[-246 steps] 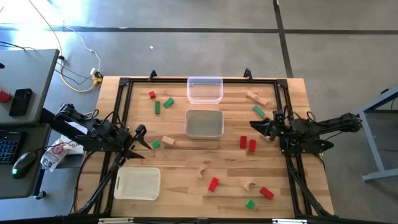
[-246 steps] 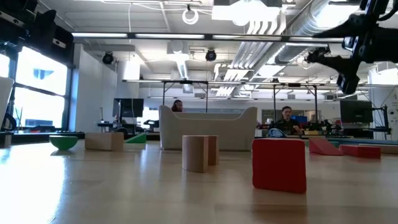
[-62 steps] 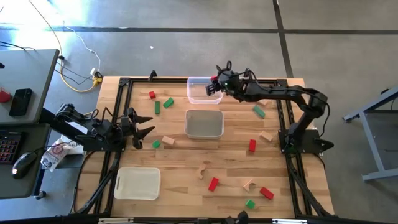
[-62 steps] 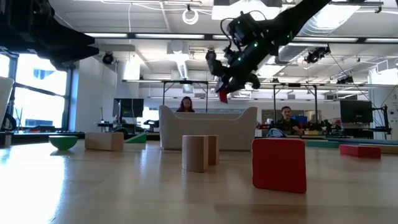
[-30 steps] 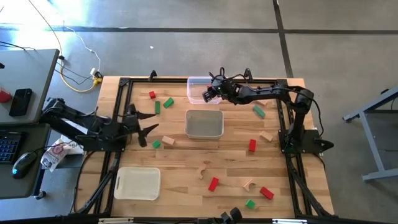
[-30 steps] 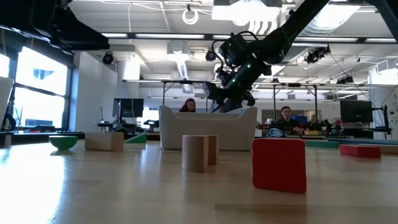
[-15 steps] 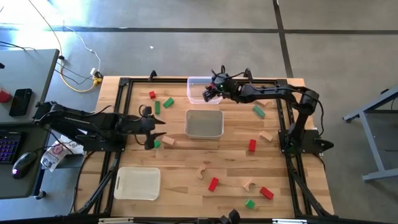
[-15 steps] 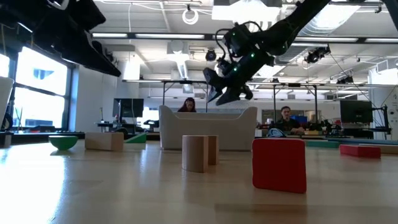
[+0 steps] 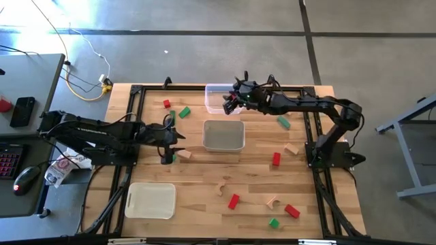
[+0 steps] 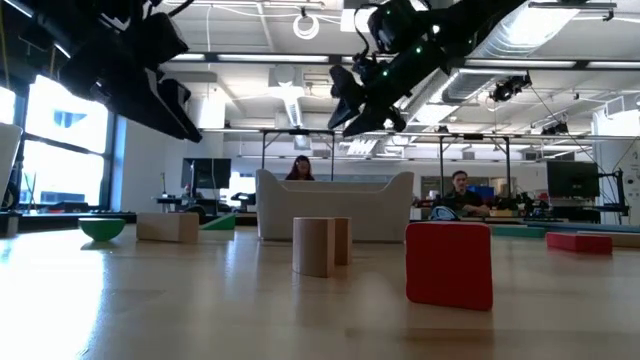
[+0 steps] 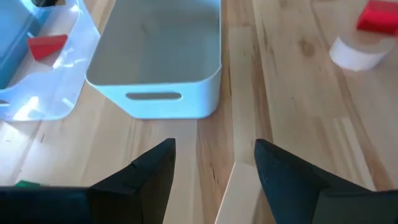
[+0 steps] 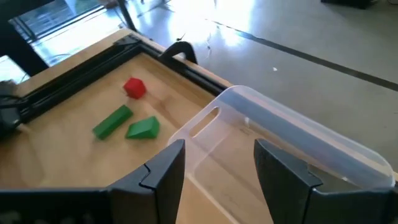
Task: Sort & place blocks by color
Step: Put the bottom left brown rectangular block into the bottom white bin
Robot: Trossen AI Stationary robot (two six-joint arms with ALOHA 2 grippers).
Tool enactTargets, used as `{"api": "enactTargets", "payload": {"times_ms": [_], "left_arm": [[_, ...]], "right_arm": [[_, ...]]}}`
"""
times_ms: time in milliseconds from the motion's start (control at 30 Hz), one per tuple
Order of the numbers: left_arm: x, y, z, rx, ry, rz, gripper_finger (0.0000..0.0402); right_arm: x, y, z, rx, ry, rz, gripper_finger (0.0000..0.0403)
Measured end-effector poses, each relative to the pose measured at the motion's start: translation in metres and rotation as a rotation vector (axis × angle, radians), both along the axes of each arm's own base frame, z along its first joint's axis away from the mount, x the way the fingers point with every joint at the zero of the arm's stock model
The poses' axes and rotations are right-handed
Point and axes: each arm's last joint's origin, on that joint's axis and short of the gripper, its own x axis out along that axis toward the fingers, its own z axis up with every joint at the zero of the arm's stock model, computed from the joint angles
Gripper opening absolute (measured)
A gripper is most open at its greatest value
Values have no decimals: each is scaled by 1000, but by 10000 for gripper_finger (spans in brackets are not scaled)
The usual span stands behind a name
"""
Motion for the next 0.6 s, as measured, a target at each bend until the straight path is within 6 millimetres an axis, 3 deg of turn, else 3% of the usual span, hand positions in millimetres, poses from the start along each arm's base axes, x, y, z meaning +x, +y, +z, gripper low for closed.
{"api": "enactTargets", "payload": {"times_ms": [300, 600], "left_arm": [[11, 0, -14, -26, 96, -32, 244], [20, 1, -36, -46, 216, -35, 244]], "right_arm": [[0, 26, 11, 4, 7, 68, 179], [4, 47, 12, 5, 11, 127, 179]]}}
